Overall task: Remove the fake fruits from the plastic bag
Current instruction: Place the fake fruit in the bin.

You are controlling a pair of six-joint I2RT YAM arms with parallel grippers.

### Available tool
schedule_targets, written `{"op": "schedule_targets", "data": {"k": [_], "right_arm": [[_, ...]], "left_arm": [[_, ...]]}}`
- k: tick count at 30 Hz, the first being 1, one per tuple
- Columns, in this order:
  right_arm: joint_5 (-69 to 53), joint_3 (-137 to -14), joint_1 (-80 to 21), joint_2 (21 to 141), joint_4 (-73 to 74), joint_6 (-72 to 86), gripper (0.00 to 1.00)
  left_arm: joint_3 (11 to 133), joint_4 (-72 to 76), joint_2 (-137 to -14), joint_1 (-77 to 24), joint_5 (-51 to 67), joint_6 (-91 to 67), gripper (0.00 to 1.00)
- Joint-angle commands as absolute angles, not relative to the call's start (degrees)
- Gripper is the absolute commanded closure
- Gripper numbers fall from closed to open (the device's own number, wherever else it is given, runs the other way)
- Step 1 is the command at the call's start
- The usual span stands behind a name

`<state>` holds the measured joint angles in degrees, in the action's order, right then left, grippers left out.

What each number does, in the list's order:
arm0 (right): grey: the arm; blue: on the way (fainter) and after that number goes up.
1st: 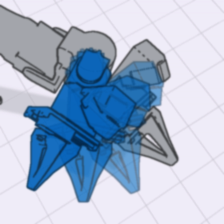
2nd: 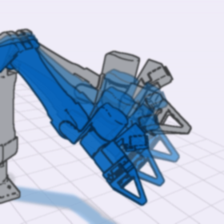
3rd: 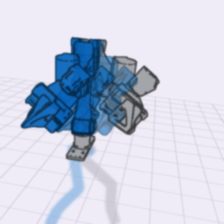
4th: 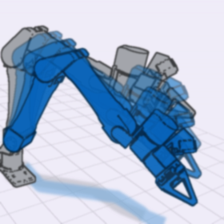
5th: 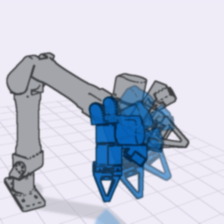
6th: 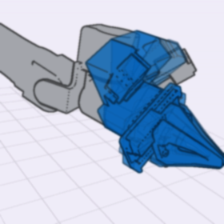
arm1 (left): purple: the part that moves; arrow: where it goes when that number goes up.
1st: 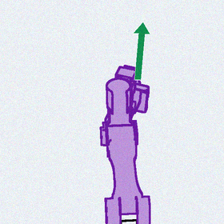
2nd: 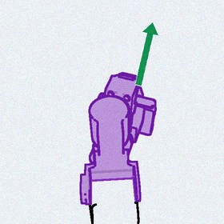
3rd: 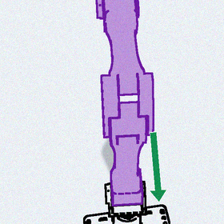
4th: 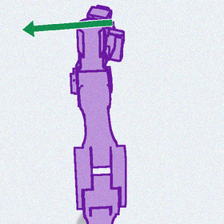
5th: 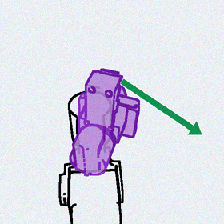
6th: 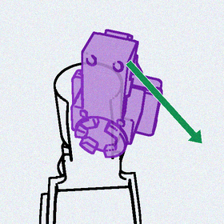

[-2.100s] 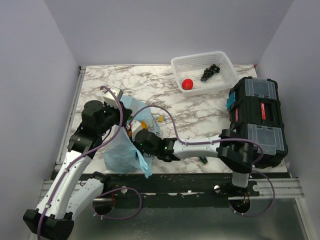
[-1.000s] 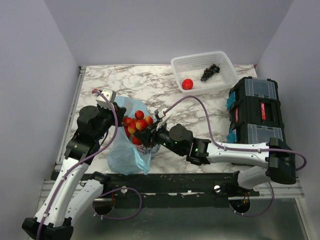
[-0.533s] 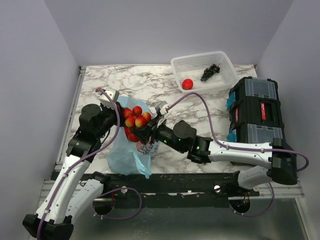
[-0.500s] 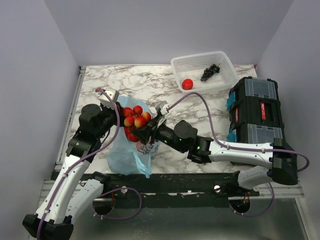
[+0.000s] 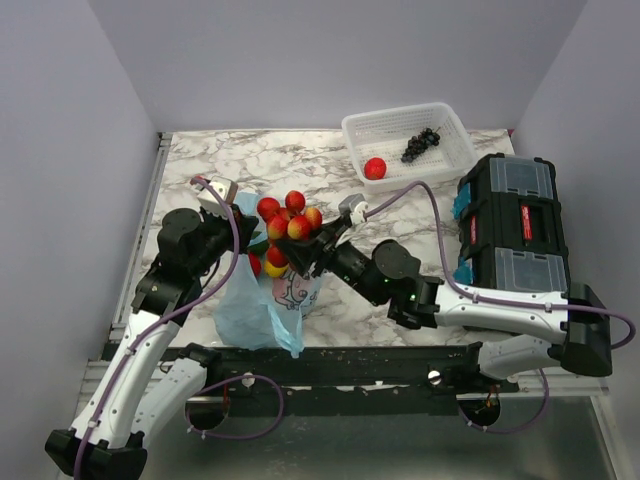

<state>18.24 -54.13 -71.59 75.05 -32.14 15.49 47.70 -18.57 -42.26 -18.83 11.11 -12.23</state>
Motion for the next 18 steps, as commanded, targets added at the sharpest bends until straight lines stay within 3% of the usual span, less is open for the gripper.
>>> {"op": "schedule_targets", "data": {"k": [1,8,18], "right_arm": [[30.04,-52.98,-71.40,71.49,-32.84,9.76,0.99],[43.06,-50.82,-68.30,68.04,-30.91,5.45,0.99],[38.88,-52.69,-47.34,70.68,-15.67,18.29,0.99]], "left_arm": [[47.85,-18.37,-41.15,-18.69,10.81,-12.30,1.00],[48.08,-18.65,-41.66,-18.74,11.36,-12.48,1.00],[47.47,-18.14,-40.79,-18.70,10.48,-12.33,1.00]]}}
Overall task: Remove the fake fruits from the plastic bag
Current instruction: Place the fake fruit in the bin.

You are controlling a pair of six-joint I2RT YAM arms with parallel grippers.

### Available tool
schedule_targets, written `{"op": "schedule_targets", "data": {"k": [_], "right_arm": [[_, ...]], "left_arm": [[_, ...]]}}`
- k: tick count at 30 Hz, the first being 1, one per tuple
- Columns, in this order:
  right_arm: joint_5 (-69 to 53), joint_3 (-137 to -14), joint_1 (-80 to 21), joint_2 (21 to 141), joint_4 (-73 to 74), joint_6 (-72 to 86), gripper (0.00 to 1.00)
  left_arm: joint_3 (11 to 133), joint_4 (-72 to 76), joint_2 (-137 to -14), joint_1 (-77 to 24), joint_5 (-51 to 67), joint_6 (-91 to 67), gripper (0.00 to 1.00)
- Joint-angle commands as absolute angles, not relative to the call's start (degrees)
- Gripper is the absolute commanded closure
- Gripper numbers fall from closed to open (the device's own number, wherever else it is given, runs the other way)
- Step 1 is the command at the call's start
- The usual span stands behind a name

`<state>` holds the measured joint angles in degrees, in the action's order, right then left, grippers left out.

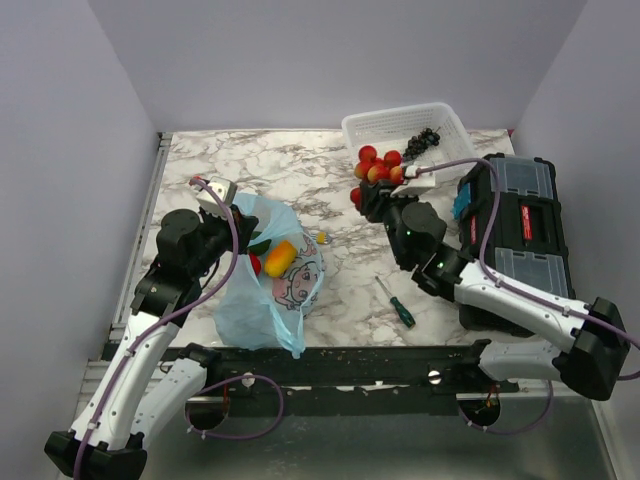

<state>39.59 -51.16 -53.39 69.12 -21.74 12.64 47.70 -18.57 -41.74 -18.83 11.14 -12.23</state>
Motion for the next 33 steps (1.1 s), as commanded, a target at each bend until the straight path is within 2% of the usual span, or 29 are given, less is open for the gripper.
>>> {"op": "schedule_targets", "data": {"k": [1,4,7,13,18,25,33], "right_arm": [[37.99,-53.58,-45.62,71.63,-14.47,18.66,0.99],[37.37,-57.89,-41.20,76.49,-12.00,15.96,0.99],[43.50,-64.88,-38.77,82.98,-8.08,11.00,0.99],[32.24,-73.21,-28.68,91.38,-2.99,15.21,0.99],[28.54,-83.13,-23.77,100.97,-0.29,17.43,0.99],[28.39,-98.88,-21.62,114.10,6.38,16.42,0.99],[29.81,-107.49,-20.62,122.41,9.84,13.74,0.99]], "left_arm": [[47.55,-18.17,-40.91,-18.63,10.50,-12.35,1.00],[48.08,-18.72,-41.38,-18.63,11.58,-12.44,1.00],[47.73,-18.36,-41.11,-18.64,11.36,-12.30,1.00],[47.81,-18.36,-41.13,-18.64,12.22,-12.14,1.00],[47.99,-18.44,-41.14,-18.65,13.32,-11.42,1.00],[47.90,-18.37,-40.76,-18.64,15.22,-10.29,1.00],[48.07,-18.50,-41.12,-18.70,16.72,-9.69,1.00]]}}
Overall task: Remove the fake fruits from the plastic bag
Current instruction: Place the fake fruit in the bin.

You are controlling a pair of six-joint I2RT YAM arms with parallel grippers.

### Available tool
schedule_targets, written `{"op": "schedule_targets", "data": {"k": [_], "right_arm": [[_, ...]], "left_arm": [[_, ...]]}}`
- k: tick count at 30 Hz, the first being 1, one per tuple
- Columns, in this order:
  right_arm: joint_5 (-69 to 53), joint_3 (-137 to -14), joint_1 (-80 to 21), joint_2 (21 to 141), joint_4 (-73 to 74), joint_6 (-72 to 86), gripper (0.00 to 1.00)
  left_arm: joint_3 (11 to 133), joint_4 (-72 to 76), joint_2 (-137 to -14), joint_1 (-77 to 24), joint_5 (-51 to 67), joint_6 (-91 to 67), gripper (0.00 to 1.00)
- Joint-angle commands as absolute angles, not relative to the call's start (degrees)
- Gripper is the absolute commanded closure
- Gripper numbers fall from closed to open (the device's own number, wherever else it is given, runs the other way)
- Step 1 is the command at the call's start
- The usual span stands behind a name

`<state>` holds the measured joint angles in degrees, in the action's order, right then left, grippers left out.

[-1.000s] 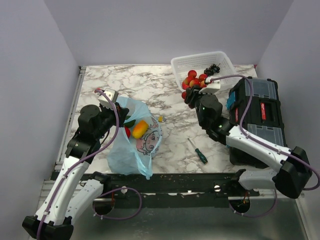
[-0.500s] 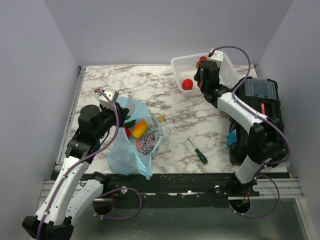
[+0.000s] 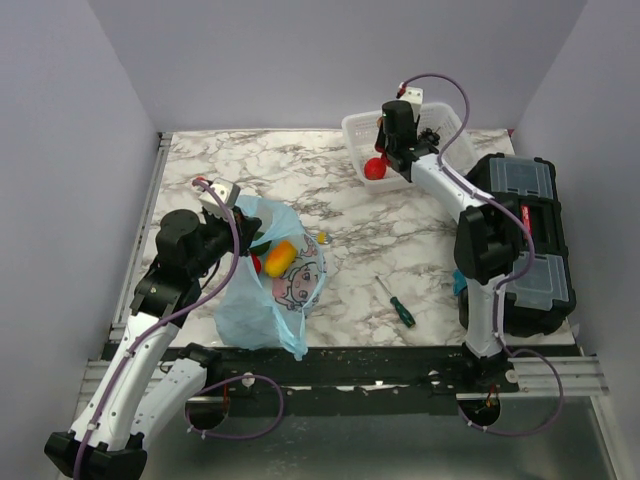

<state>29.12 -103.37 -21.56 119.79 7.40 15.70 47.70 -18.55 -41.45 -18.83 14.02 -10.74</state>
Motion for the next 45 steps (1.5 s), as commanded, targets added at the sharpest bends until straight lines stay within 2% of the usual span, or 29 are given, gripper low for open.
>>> {"op": "schedule_targets", "data": {"k": [1,10,13,21,24,36,39,42,45], "right_arm": [[30.03,-108.25,-20.35,123.18,9.99,13.47,0.99],[29.30,-116.25,-18.36,131.39,15.78,14.09,0.98],[28.20,-116.30,-18.20,131.99,16.00,14.83,0.94],[27.42,-116.32,-17.93,133.53,16.85,15.65,0.79],[27.11,-116.60,-17.93,133.90,17.45,15.60,0.69],[23.84,-117.14,-17.93,131.96,19.97,15.66,0.46],[23.53,-116.77,-17.92,130.56,20.48,15.70,0.33],[23.13,-115.90,-17.90,128.90,20.57,15.81,0.27],[22.56,-114.91,-17.89,127.20,21.00,16.27,0.25]], "left_arm": [[48.08,-18.41,-41.25,-18.64,16.95,-9.67,1.00],[48.16,-18.52,-41.48,-18.68,17.76,-9.50,1.00],[48.16,-18.46,-41.55,-18.66,17.95,-9.49,1.00],[48.32,-18.90,-41.53,-18.70,14.70,-10.18,1.00],[48.34,-18.91,-41.46,-18.68,14.45,-10.24,1.00],[48.26,-19.03,-41.31,-18.64,13.36,-10.46,1.00],[48.25,-19.03,-41.14,-18.69,13.36,-10.46,1.00],[48.30,-19.00,-41.04,-18.63,13.43,-10.46,1.00],[48.16,-19.04,-40.96,-18.67,13.53,-10.54,1.00]]}}
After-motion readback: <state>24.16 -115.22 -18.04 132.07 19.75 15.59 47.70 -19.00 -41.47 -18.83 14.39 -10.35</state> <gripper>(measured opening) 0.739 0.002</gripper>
